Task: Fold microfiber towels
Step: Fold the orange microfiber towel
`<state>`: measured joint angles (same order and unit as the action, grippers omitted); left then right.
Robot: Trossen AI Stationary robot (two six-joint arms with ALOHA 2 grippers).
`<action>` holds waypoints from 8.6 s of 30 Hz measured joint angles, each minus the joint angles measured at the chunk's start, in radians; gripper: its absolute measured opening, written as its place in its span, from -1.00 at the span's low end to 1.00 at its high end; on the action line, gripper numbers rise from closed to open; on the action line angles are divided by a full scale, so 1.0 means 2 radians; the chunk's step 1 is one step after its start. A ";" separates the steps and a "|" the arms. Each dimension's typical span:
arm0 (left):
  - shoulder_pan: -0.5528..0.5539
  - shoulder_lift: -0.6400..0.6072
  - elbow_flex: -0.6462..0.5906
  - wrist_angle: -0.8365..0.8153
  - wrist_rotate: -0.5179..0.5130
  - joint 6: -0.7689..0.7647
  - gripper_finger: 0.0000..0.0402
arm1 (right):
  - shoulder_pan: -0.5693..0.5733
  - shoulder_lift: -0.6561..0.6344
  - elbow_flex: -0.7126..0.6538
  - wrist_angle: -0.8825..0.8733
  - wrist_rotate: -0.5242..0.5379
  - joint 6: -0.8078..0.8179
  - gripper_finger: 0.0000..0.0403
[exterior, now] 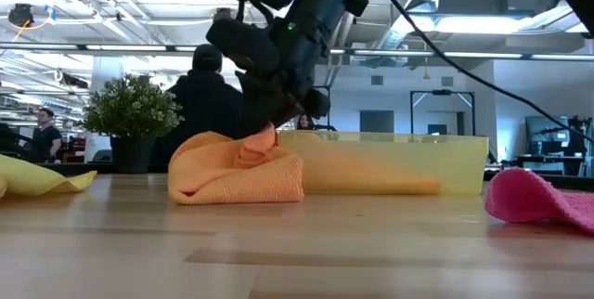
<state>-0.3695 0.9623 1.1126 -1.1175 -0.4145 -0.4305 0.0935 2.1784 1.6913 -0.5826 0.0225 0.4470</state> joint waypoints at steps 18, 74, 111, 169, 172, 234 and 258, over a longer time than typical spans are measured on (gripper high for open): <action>0.000 0.000 0.000 -0.001 0.005 0.000 -0.40 | -0.016 -0.034 0.007 -0.022 -0.052 0.008 0.17; 0.199 0.304 -0.054 0.216 0.215 0.471 -0.40 | 0.019 -0.187 0.006 -0.095 -0.050 -0.053 0.12; 0.177 0.324 0.026 0.211 0.245 0.598 -1.00 | 0.018 -0.187 0.006 -0.122 -0.049 -0.043 0.12; 0.167 0.070 0.026 0.134 0.163 0.243 -0.44 | 0.051 -0.187 -0.110 0.017 -0.052 -0.118 0.12; 0.156 0.039 0.026 0.126 0.150 0.205 -0.44 | 0.061 -0.187 -0.146 0.080 -0.052 -0.131 0.12; 0.112 -0.004 0.023 0.070 0.112 0.170 -0.44 | 0.083 -0.052 -0.145 0.162 0.104 -0.004 -0.38; 0.112 -0.004 0.023 0.067 0.112 0.172 -0.44 | 0.104 -0.052 -0.100 0.065 0.056 0.110 -0.98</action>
<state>-0.1463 0.9550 1.1580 -0.9840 -0.1905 -0.0865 0.3006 2.0735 1.4906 -0.4525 0.1346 0.6680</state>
